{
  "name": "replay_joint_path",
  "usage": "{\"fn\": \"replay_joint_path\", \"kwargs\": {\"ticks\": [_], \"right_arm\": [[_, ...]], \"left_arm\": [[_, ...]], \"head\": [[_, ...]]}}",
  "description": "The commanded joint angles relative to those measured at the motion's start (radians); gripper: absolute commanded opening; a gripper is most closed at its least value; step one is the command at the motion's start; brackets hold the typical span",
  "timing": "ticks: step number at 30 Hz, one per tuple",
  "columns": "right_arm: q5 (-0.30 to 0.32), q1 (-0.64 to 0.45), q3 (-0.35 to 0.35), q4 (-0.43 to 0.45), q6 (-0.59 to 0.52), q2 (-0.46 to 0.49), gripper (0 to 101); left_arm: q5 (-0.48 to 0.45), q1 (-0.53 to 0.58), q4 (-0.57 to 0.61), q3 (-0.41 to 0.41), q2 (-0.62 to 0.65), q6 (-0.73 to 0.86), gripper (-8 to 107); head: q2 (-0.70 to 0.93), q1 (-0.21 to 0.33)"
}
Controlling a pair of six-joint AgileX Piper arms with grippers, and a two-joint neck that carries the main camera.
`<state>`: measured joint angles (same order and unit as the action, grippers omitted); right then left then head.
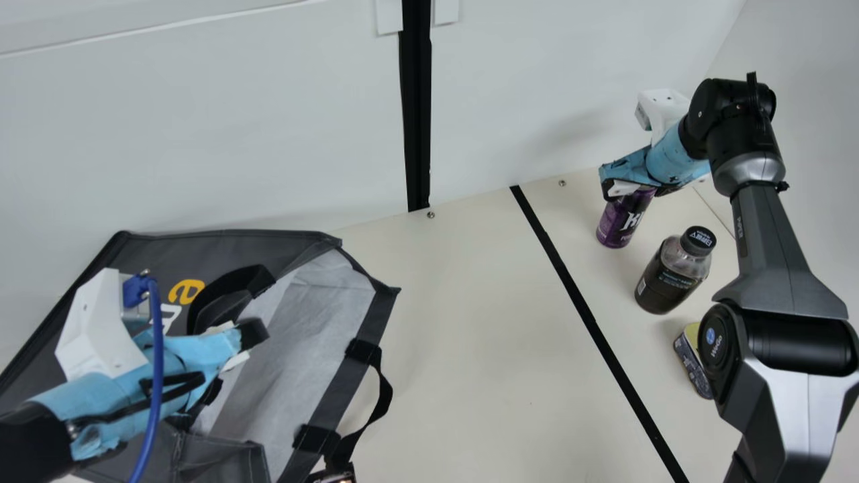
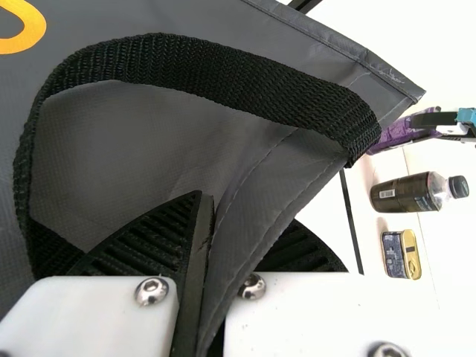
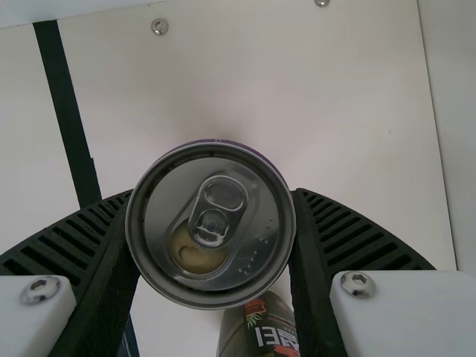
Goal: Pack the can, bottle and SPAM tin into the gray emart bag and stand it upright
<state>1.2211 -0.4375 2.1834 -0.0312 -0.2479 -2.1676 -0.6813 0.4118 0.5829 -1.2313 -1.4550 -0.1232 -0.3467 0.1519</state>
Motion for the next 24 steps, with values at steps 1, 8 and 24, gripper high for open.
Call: {"fn": "replay_joint_path", "kwargs": {"ticks": [1, 8, 24], "right_arm": [[-0.001, 0.001, 0.004, 0.000, -0.013, 0.004, 0], [-0.001, 0.004, 0.006, -0.007, -0.053, 0.032, 0], [-0.001, 0.017, -0.092, -0.032, -0.129, 0.173, 0]], "left_arm": [[0.000, 0.000, 0.000, 0.000, 0.000, 0.000, -8], [0.000, 0.000, 0.000, 0.000, 0.000, 0.000, -8], [0.000, 0.000, 0.000, 0.000, 0.000, 0.000, -8]], "head": [[-0.002, 0.023], [-0.002, 0.023], [-0.002, 0.023]]}}
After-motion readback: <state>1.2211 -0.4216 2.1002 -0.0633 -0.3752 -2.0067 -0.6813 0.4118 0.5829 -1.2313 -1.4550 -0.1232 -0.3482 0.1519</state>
